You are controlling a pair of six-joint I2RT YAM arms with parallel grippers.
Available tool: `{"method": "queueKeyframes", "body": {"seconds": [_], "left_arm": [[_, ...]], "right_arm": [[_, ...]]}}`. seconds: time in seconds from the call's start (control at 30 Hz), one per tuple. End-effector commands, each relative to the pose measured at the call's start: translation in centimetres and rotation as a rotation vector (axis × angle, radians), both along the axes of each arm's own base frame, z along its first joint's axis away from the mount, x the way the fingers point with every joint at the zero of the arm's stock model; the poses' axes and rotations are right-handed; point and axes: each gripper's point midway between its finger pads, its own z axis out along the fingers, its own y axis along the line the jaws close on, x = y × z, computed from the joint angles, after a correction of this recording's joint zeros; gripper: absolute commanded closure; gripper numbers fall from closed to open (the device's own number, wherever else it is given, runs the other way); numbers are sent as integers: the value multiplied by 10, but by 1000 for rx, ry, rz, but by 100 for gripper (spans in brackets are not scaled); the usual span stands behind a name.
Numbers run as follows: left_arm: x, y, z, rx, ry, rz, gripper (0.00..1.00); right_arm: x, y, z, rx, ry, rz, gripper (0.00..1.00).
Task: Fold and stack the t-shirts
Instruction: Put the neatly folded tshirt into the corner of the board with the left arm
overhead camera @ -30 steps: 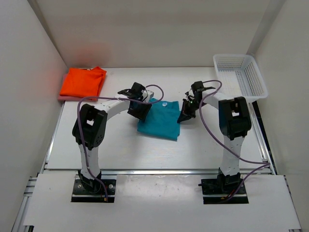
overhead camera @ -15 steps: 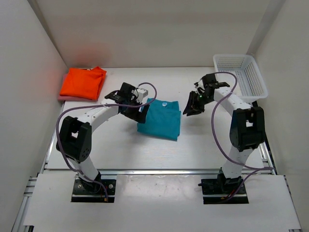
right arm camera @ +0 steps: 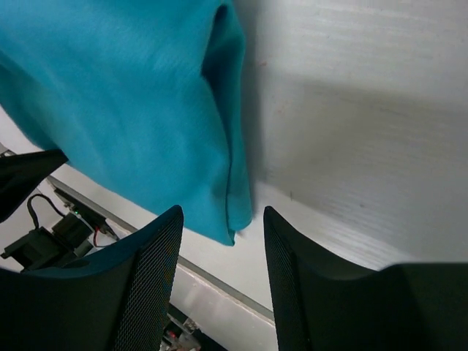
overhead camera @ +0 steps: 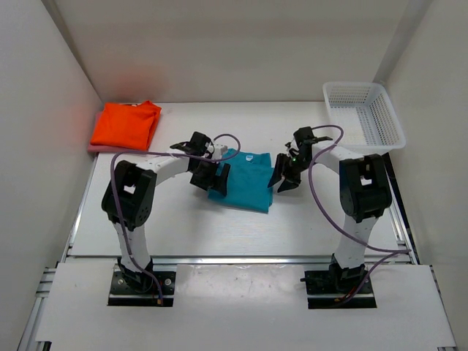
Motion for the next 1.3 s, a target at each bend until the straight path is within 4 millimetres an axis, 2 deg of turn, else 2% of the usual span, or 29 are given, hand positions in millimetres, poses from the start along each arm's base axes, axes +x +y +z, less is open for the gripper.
{"method": "queueKeyframes", "body": {"seconds": [0.0,0.03,0.1,0.13,0.17,0.3,0.37,0.47,0.53,0.57,0.63,0.67,0.7,0.8,0.9,0.97,1.0,1.07,1.1,1.13,1.2,1.23,1.27], "left_arm": [[25,-4,3,12,-25,52,1],[28,-7,4,-1,-23,48,1],[25,-8,-9,2,23,42,2],[27,-13,-8,-18,28,35,1],[22,-15,-14,-24,56,24,2],[5,-29,-23,-57,113,-23,1],[-4,-31,-28,-74,141,-40,5],[-10,-34,-33,-95,170,-41,24],[-11,-38,-35,-116,186,-53,43],[-11,-42,-32,-137,191,-64,49],[-6,-41,-32,-142,187,-57,92],[1,-40,-29,-131,166,-46,98],[7,-36,-28,-119,147,-39,100],[32,-24,-11,-126,74,17,100],[64,5,5,-66,-35,94,100],[90,31,23,-21,-121,150,100],[100,38,33,0,-153,170,100],[121,62,48,45,-204,211,100],[134,70,60,75,-254,220,100],[139,81,58,101,-247,246,100],[165,105,77,194,-341,248,100],[170,115,74,216,-335,265,100],[183,131,78,276,-368,285,100]], "right_arm": [[14,6,0,9,-18,-21,47],[16,4,-3,5,-6,-32,47],[18,5,-6,2,0,-36,47],[18,3,-9,-5,18,-42,47],[16,7,-16,-6,34,-28,48],[15,14,-20,-2,58,-10,49],[12,18,-21,0,66,3,49],[13,22,-24,16,73,3,49],[16,24,-20,29,61,6,50],[14,24,-21,27,69,-2,49],[17,25,-15,38,49,5,49],[17,24,-13,43,49,3,50],[17,22,-10,46,45,1,50],[18,13,1,54,20,-21,49],[18,-2,20,72,-24,-57,49],[21,-15,32,77,-55,-93,49],[20,-19,45,88,-86,-103,49],[20,-36,54,85,-109,-147,49],[18,-37,61,91,-132,-146,49],[19,-46,67,89,-144,-171,49],[20,-60,72,75,-171,-192,49],[19,-61,76,74,-178,-190,49],[19,-63,79,68,-186,-195,49]]}}
